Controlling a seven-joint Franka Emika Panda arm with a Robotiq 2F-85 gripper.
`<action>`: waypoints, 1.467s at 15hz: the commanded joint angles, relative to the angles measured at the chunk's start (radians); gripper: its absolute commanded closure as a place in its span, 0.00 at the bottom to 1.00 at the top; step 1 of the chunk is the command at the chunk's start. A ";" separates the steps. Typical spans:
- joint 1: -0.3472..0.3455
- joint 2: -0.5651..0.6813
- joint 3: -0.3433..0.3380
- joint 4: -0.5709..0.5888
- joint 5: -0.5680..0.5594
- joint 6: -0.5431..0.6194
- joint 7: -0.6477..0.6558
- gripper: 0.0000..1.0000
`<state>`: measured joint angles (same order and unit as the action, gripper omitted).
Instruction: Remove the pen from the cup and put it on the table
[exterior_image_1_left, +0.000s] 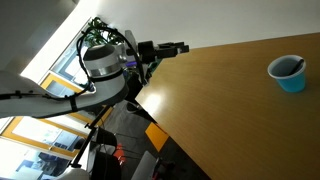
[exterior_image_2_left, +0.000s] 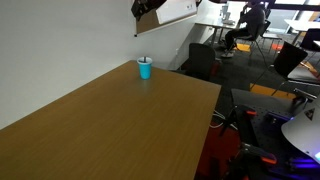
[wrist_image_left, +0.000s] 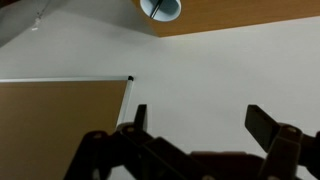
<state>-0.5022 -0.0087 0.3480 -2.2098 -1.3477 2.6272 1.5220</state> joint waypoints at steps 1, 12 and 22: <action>-0.003 0.068 -0.003 0.036 0.046 0.020 0.087 0.00; -0.003 0.152 -0.007 0.081 0.044 0.026 0.190 0.00; 0.268 0.375 -0.281 0.299 0.263 -0.114 0.422 0.00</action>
<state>-0.3404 0.2958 0.1743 -1.9986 -1.1720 2.5363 1.9154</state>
